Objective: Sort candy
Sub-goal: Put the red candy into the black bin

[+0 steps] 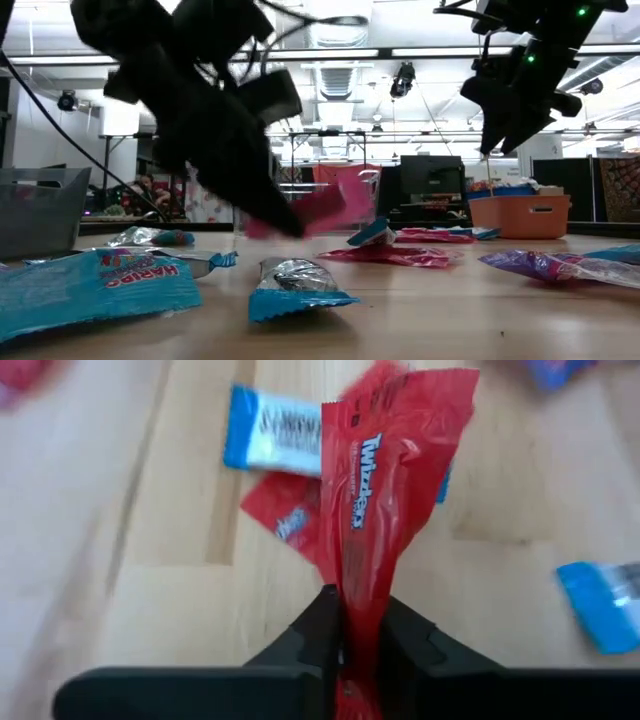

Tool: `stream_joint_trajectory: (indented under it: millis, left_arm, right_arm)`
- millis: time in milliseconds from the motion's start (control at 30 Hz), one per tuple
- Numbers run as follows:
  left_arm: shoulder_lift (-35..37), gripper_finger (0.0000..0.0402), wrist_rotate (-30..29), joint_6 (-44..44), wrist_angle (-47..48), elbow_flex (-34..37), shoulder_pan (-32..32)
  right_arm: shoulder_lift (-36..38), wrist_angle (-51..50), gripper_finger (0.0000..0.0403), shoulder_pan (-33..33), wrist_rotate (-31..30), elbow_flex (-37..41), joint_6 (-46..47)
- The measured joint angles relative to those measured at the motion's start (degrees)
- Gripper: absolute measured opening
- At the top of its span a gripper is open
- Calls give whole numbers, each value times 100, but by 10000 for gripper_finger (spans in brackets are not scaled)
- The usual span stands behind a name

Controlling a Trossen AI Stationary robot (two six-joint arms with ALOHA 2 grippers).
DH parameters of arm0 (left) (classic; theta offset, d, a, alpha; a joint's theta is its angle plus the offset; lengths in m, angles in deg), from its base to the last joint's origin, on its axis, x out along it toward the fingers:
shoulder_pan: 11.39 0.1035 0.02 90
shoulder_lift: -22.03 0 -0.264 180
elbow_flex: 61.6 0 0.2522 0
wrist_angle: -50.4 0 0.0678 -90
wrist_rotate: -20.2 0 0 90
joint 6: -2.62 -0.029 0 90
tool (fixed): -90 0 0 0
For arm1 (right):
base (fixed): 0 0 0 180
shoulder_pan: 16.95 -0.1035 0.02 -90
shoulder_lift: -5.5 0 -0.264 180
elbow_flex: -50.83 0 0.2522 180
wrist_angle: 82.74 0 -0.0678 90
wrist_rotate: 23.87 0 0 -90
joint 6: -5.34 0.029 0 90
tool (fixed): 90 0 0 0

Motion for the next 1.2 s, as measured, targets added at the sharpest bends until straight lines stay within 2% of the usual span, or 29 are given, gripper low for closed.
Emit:
stream_joint_trajectory:
  millis: [200,300,400,533,600,800,1000,1067,1200]
  left_arm:
    - [891,13,6,324,462,0,0]
    - [1489,12,94,960,1253,-28,-6]
    - [2118,12,309,2181,2752,-199,-19]
    - [2761,12,323,4328,4785,-565,-194]
    - [2953,12,249,4954,5494,-733,-367]
    - [3132,11,296,5778,6450,-1008,-868]
    - [2990,11,1339,6899,7946,-776,-1379]
    - [2946,11,1569,6997,8065,-725,-1499]
    - [2892,15,1527,6865,8033,-695,-1646]
  right_arm:
    - [-2,23,208,0,2,0,2]
    - [-2,42,208,0,8,0,2]
    - [-2,49,208,0,23,0,2]
    - [-2,52,208,0,145,0,3]
    - [-2,60,208,-15,156,0,48]
    - [-2,62,208,-29,165,0,94]
    - [-2,64,208,-63,214,0,128]
    - [-2,63,208,-61,212,0,112]
    - [-2,64,208,-61,212,0,100]
